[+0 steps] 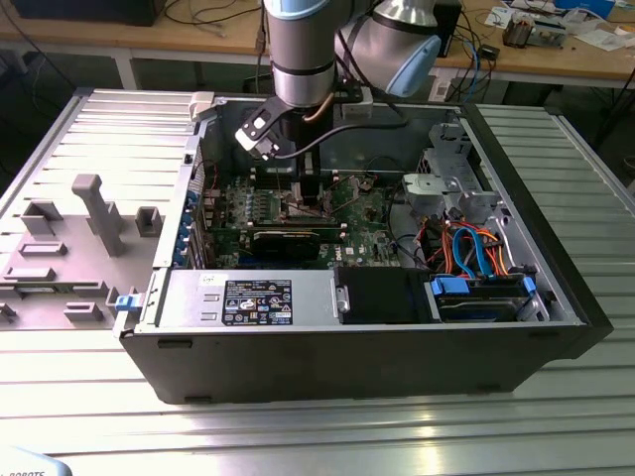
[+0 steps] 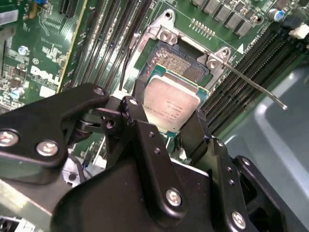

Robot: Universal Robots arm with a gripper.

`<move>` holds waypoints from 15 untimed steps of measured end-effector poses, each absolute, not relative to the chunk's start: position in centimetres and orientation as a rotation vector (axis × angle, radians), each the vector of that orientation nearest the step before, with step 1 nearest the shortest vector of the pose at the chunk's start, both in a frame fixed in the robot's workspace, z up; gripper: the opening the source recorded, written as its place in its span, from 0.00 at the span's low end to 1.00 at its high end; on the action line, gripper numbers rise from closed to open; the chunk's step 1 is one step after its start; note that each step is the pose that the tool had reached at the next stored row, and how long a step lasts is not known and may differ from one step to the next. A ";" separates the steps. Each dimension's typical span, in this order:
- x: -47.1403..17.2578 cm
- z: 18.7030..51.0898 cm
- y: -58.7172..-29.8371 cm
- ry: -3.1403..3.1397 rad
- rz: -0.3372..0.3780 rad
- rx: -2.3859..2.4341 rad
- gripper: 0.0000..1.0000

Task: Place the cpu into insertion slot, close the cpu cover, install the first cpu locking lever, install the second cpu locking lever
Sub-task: 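Place the cpu into insertion slot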

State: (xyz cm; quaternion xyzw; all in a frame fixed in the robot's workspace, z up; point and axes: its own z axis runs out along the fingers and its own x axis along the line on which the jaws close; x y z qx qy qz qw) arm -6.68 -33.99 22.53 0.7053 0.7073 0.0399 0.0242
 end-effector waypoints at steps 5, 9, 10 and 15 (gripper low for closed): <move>-7.1 21.5 -34.0 2.184 0.123 2.187 0.54; -7.2 21.1 -34.0 2.178 0.123 2.193 0.54; -7.2 21.1 -34.0 2.177 0.123 2.193 0.54; -7.1 21.0 -34.0 2.177 0.123 2.193 0.54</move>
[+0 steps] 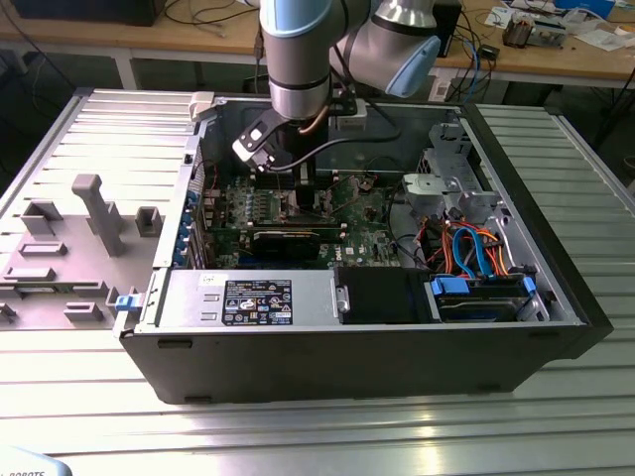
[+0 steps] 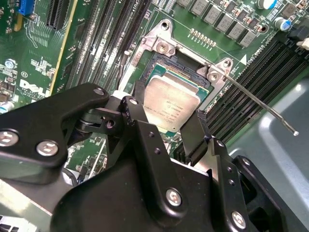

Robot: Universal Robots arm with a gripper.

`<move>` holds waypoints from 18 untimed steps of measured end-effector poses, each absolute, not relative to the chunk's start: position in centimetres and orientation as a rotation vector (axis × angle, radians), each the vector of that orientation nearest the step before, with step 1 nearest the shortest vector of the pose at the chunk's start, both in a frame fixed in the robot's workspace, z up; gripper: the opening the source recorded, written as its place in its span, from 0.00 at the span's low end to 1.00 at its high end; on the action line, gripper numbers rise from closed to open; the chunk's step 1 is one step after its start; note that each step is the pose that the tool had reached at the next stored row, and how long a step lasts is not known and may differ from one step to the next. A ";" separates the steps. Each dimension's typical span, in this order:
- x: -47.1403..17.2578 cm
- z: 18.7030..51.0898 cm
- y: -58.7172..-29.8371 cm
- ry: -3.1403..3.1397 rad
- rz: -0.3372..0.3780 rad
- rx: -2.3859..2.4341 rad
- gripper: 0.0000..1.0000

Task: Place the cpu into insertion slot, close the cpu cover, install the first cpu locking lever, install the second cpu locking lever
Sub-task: 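Place the cpu into insertion slot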

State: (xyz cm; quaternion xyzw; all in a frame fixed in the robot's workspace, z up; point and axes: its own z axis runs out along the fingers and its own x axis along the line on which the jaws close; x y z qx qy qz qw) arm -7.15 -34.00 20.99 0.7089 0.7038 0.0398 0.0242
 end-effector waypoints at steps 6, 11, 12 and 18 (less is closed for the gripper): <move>-7.1 20.9 -34.0 2.177 0.123 2.193 0.54; -7.1 20.8 -34.0 2.178 0.123 2.193 0.54; -7.2 20.7 -34.0 2.178 0.122 2.194 0.54; -7.2 20.2 -34.0 2.177 0.115 2.193 0.54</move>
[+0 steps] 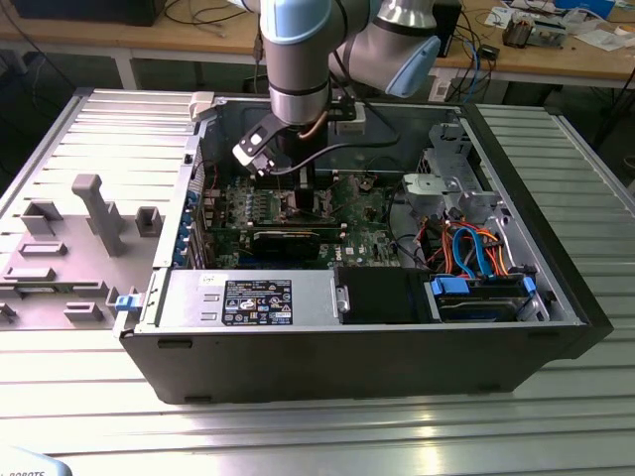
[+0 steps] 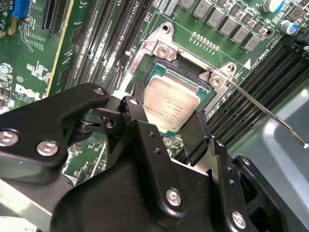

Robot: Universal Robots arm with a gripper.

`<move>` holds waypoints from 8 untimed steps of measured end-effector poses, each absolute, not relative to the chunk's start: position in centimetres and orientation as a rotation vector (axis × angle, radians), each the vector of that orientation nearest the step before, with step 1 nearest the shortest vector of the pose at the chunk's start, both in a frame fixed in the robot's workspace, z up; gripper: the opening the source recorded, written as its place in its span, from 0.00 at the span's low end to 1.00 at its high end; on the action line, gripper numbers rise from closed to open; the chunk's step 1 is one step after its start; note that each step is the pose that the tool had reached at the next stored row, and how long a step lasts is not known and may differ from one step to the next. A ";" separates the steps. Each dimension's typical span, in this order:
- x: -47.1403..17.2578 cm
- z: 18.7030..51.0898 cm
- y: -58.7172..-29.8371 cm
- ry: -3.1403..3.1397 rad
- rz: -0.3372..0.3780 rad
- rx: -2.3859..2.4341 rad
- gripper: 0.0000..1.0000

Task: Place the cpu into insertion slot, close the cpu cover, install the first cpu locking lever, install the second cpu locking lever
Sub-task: 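Place the cpu into insertion slot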

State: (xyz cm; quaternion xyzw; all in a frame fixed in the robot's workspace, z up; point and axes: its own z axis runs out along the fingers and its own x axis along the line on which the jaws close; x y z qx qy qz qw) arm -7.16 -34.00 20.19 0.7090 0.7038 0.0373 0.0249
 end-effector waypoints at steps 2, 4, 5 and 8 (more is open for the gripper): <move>-7.2 20.0 -34.0 2.173 0.115 2.196 0.54; -7.2 19.9 -34.0 2.167 0.114 2.201 0.54; -7.2 19.9 -34.0 2.167 0.115 2.201 0.54; -7.1 19.9 -34.0 2.167 0.115 2.201 0.54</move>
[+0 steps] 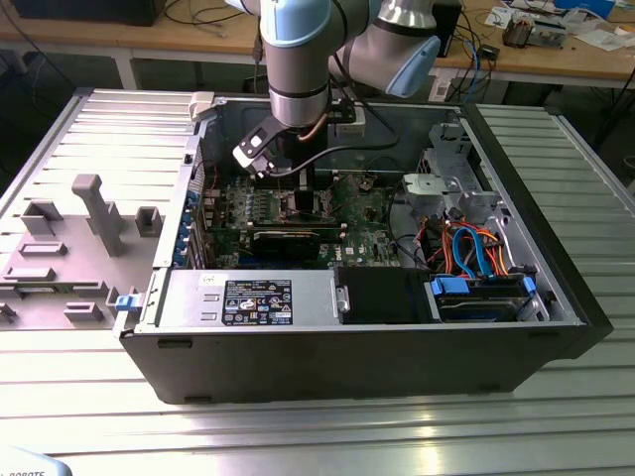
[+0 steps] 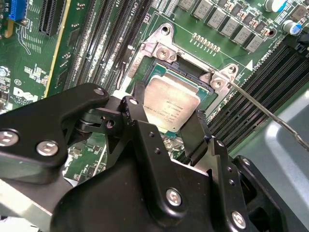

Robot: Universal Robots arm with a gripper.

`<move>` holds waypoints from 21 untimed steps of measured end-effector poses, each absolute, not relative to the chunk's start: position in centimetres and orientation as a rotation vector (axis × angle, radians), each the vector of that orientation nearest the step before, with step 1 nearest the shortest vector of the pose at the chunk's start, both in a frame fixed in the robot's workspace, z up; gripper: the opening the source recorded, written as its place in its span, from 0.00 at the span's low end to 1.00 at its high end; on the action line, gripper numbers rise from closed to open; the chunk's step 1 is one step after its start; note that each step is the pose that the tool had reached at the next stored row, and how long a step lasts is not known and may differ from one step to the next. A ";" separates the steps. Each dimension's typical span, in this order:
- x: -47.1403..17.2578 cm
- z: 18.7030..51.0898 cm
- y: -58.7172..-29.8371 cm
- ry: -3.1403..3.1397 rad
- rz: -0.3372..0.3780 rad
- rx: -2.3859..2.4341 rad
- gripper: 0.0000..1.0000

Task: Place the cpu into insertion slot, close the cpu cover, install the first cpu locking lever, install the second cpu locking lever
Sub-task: 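Place the cpu into insertion slot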

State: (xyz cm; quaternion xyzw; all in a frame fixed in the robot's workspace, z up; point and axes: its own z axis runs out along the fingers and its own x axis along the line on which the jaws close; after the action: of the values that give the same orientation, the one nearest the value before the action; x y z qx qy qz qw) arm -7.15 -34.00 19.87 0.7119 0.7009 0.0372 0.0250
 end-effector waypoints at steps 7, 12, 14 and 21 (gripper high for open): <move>-7.1 19.9 -34.0 2.167 0.115 2.202 0.54; -7.1 19.9 -34.0 2.167 0.115 2.201 0.56; -7.2 19.9 -34.0 2.167 0.115 2.201 0.56; -7.1 19.8 -33.7 2.167 0.115 2.201 0.62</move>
State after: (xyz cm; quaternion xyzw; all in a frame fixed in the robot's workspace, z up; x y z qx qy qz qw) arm -7.11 -33.74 19.78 0.7119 0.7009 0.0371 0.0252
